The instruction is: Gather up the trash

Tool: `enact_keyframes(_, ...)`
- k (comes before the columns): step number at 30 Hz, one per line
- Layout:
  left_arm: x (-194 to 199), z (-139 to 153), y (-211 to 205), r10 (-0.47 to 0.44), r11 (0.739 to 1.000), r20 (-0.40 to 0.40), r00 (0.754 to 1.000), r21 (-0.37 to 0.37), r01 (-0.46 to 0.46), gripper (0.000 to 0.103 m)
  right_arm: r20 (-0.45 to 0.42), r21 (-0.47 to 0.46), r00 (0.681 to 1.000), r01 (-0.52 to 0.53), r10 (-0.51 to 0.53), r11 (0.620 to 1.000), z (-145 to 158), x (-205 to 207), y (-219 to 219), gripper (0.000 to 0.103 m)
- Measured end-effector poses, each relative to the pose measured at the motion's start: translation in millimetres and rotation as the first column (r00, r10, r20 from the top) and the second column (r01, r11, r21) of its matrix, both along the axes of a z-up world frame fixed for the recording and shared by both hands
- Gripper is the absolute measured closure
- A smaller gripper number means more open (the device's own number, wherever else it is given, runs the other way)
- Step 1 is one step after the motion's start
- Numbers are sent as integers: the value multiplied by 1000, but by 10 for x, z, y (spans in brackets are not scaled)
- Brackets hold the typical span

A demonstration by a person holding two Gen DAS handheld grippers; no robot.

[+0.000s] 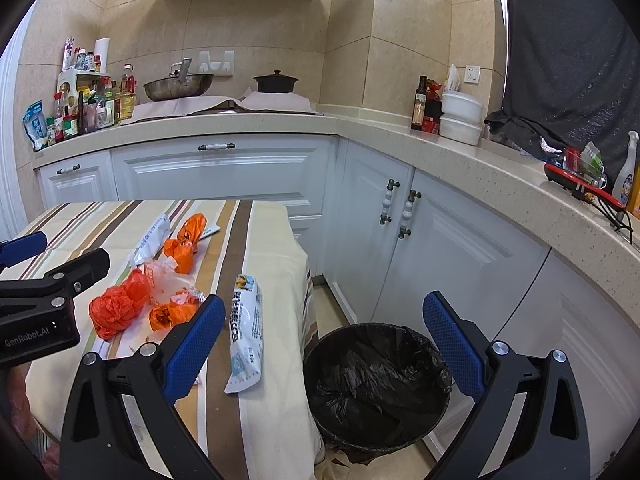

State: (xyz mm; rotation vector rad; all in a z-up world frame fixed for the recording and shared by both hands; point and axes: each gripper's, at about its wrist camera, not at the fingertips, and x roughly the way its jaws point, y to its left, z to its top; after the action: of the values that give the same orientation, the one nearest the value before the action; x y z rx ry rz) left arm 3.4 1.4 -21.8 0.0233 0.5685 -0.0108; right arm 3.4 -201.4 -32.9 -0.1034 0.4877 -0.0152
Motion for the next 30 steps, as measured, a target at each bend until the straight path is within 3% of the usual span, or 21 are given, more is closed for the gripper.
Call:
enact_keyframes(8,-27,-419,178,-3,1000,-111,994,27,6,5,-72,62,997,-27,31,998,-397,-61,-26,7)
enact_keyframes(12,-36,-548,292,6,1000,-153,988,19,-3,19,-95,73,994,-47,54,996,-455,-1,37,7)
enact_keyframes(16,-27,-568,359,-3,1000,-162,987,11,5,19,-106,74,991,-74,82,995,-470,93,124,9)
enact_keyframes(17,-33,-568,370,-6,1000,-162,987,12,8,19,-114,76,989,-85,94,993,-484,125,152,14)
enact_keyframes(18,-45,-575,383,-11,1000,-162,987,10,13,19,-123,79,987,-94,103,992,-493,162,174,25)
enact_keyframes(20,-46,-590,407,-14,1000,-167,986,6,15,19,-153,86,980,-111,124,990,-535,240,220,33)
enact_keyframes(30,52,-650,523,9,1000,-186,982,-7,-11,20,-227,89,959,-151,168,984,-689,416,356,49)
